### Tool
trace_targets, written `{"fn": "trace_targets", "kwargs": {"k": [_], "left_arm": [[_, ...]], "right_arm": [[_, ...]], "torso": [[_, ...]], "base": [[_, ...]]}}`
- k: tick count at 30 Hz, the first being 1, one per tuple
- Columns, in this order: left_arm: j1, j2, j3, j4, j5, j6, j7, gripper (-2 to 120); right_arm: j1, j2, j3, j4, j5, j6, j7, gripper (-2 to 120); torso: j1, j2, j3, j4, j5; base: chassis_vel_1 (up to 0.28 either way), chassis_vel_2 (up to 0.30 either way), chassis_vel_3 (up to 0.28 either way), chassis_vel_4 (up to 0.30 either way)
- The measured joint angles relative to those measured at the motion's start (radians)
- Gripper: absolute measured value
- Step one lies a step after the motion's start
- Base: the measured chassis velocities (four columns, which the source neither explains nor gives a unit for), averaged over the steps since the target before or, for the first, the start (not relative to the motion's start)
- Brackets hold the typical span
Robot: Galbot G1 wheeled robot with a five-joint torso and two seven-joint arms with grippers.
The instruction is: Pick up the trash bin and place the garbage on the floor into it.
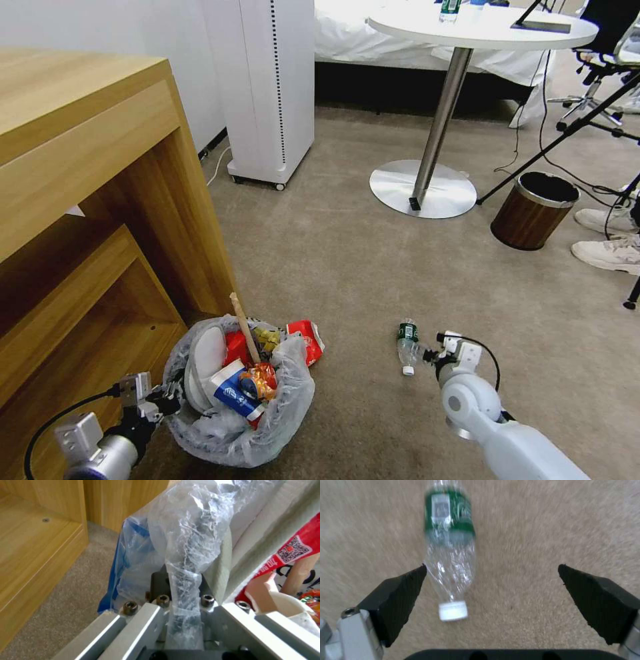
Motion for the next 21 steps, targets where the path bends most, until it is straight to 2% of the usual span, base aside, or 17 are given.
{"fn": "trace_targets", "kwargs": {"k": [6, 16, 20, 21], "left_arm": [[-0.006, -0.011, 0.004, 0.005, 0.002, -0.004, 0.001, 0], [-0.007, -0.015, 0.004, 0.002, 0.003, -0.014, 0.002, 0], [-0.007, -0.017, 0.004, 0.000, 0.003, -0.016, 0.002, 0], [-0.007, -0.018, 0.005, 0.000, 0.003, -0.016, 0.002, 0]], "right_arm": [[0.084, 0.008, -0.124, -0.119, -0.044, 0.031, -0.055, 100], [0.171, 0.043, -0.225, -0.214, -0.074, 0.054, -0.072, 99], [0.183, 0.057, -0.239, -0.258, -0.093, 0.065, -0.083, 92], [0.185, 0.062, -0.242, -0.269, -0.099, 0.071, -0.085, 85]], "torso": [[0.000, 0.000, 0.000, 0.0000, -0.0003], [0.000, 0.000, 0.000, 0.0001, -0.0003], [0.000, 0.000, 0.000, 0.0001, -0.0002], [0.000, 0.000, 0.000, 0.0001, -0.0003]], "base": [[0.000, 0.000, 0.000, 0.000], [0.000, 0.000, 0.000, 0.000], [0.000, 0.000, 0.000, 0.000], [0.000, 0.000, 0.000, 0.000]]}}
